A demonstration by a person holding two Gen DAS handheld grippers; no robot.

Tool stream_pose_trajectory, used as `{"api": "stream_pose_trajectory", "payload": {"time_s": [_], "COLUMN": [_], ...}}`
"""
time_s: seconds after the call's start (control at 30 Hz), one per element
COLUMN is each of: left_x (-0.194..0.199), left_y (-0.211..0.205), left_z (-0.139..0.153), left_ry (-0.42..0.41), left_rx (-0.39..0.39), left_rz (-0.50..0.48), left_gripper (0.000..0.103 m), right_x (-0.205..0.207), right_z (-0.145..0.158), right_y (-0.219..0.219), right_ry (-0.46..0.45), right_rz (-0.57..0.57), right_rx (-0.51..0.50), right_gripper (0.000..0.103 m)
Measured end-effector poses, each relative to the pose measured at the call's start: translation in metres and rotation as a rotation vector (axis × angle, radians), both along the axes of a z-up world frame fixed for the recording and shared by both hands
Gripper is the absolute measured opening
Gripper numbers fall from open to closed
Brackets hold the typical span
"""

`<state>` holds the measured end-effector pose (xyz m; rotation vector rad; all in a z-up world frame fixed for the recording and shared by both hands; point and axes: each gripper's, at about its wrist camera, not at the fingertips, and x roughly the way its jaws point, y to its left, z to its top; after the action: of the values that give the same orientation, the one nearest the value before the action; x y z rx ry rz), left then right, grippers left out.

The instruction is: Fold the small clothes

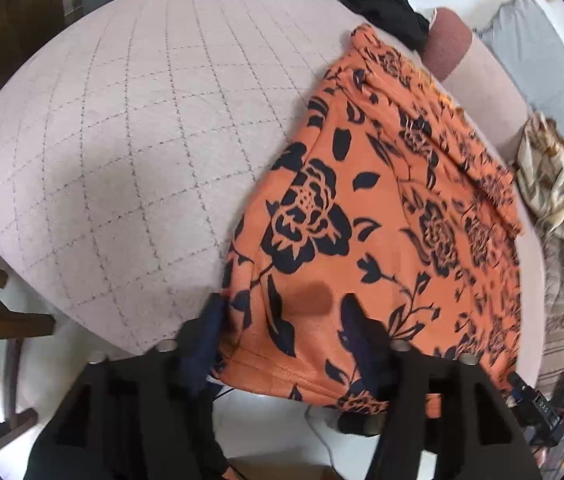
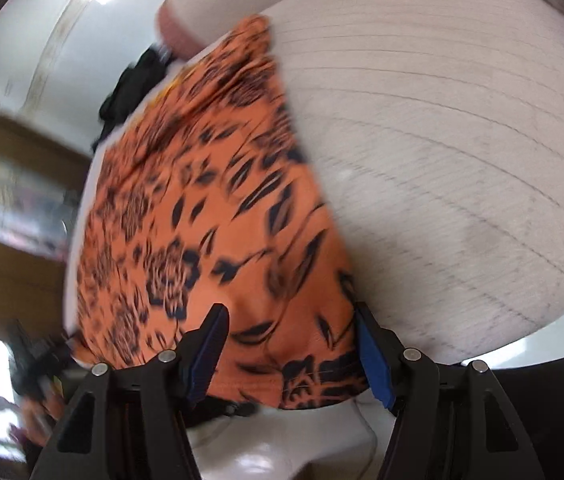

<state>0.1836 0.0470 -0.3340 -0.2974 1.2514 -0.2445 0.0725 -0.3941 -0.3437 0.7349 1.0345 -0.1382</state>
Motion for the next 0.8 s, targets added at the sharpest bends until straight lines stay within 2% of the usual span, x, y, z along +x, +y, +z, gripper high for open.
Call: {"api": "stream_pose_trajectory", "payload": {"time_s": [0.03,0.1,0.13,0.17,0.23,0.27,0.43,0.53,0.67,0.8], "left_x": [0.001,0.002,0.002,0.001,0.001,0.001,0.003,0.01,0.021,0.041], "left_y": [-0.004,-0.008,-0.01,-0.009,-0.006,-0.004,-0.002,0.0,0.004,-0.002], "left_z": [-0.002,-0.003,-0.003,-0.003,-0.003,-0.003,0.006,0.019,0.049,0.08], "left_ry": [0.006,0.003,-0.001,-0.004,0.0,0.006,0.002,-0.009,-0.038,-0.072], "left_rx": [0.036,0.06,0.076,0.097,0.059,0.022,-0.018,-0.072,-0.145,-0.158], "left_rz": [0.001,0.002,0.004,0.009,0.014,0.006,-0.039,-0.056,-0.076,-0.111], "left_gripper": [0.063,0.056,0.041,0.032,0.012,0.01,0.009,0.009,0.009,0.009], "right_x": [0.003,0.006,0.008,0.009,0.009,0.008,0.006,0.012,0.021,0.034], "right_z": [0.002,0.003,0.002,0.002,0.003,0.005,0.02,0.026,0.036,0.053], "right_y": [0.007,0.017,0.019,0.02,0.021,0.021,0.019,0.01,-0.002,-0.014], "right_ry": [0.008,0.014,0.015,0.015,0.004,-0.018,-0.124,-0.16,-0.196,-0.243], "right_rz": [0.026,0.059,0.071,0.077,0.079,0.079,0.092,0.088,0.084,0.087], "right_rx": [-0.054,-0.107,-0.114,-0.12,-0.114,-0.094,0.003,0.133,0.245,0.305], "right_gripper": [0.057,0.023,0.016,0.014,0.01,0.01,0.01,0.01,0.01,0.01]}}
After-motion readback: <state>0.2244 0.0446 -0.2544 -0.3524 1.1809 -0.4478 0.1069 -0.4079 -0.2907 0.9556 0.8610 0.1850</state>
